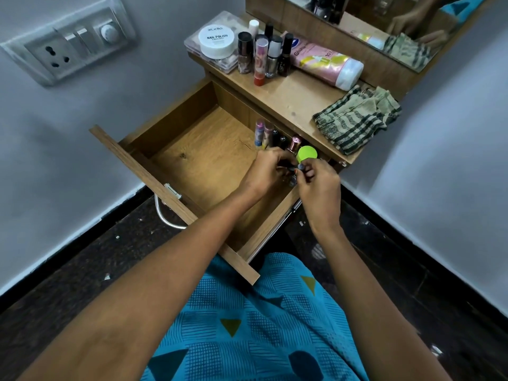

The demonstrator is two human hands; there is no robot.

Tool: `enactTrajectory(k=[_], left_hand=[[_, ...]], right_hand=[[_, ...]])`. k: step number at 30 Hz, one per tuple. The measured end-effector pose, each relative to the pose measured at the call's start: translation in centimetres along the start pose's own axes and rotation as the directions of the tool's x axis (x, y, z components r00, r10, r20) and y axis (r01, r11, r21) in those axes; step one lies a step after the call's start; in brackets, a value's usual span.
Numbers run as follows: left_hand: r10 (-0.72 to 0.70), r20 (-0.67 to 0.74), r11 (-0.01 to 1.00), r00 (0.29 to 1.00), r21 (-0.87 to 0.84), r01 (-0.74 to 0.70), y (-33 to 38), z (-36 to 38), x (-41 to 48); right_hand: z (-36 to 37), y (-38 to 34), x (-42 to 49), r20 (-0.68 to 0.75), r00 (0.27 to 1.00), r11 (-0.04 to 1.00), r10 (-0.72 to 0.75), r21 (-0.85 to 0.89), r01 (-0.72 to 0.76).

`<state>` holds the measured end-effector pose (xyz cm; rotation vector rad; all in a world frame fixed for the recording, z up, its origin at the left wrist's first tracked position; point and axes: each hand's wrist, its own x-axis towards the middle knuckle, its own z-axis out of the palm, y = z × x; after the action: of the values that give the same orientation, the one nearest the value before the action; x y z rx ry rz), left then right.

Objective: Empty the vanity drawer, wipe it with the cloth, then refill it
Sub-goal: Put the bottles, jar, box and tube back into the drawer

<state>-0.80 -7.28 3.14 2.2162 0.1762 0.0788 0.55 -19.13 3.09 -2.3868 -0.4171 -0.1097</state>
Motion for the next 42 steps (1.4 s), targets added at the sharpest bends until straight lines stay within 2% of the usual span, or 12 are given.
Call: enactTrajectory(k=[9, 19, 24, 31, 34, 37, 42], left_hand=[[-0.017, 0.013, 1.000, 1.000, 0.003, 0.017, -0.4, 0.5, 0.4], [-0.058, 0.005, 0.991, 0.998, -0.118, 0.058, -0.4, 0.5, 0.3], [-0.060, 0.005, 0.990, 0.998, -0.127, 0.060, -0.4, 0.4, 0.2], [-0.074, -0.018, 0.980, 0.997, -0.187, 0.069, -0.2, -0.5, 0.1], [-0.067, -0.094, 0.979, 0.993, -0.198, 0.048, 0.0, -1.7, 0.2], [-0.055, -0.244, 0.984, 0.968, -0.175, 0.012, 0.0, -3.4, 0.8], [-0.050, -0.526, 0.993, 0.849, -0.116, -0.014, 0.1, -7.3, 3.2]], right_hand=[[0.4, -0.1, -0.4, -0.009, 1.000, 0.993, -0.018, -0.119, 0.017], [0.1, -0.4, -0.5, -0.003, 1.000, 0.998, 0.019, -0.064, -0.019], [-0.1, -0.5, -0.6, 0.005, 0.999, 0.999, 0.034, -0.040, -0.033], [-0.6, -1.6, -0.2, -0.024, 1.000, 1.000, 0.013, -0.024, -0.013], [-0.7, -2.6, 0.8, -0.050, 0.999, 1.000, -0.010, 0.017, 0.011], [-0.6, -4.1, 2.5, -0.047, 0.999, 0.995, -0.013, 0.102, 0.017], [-0.3, -7.7, 6.7, -0.099, 0.991, 0.975, -0.091, 0.193, 0.109]])
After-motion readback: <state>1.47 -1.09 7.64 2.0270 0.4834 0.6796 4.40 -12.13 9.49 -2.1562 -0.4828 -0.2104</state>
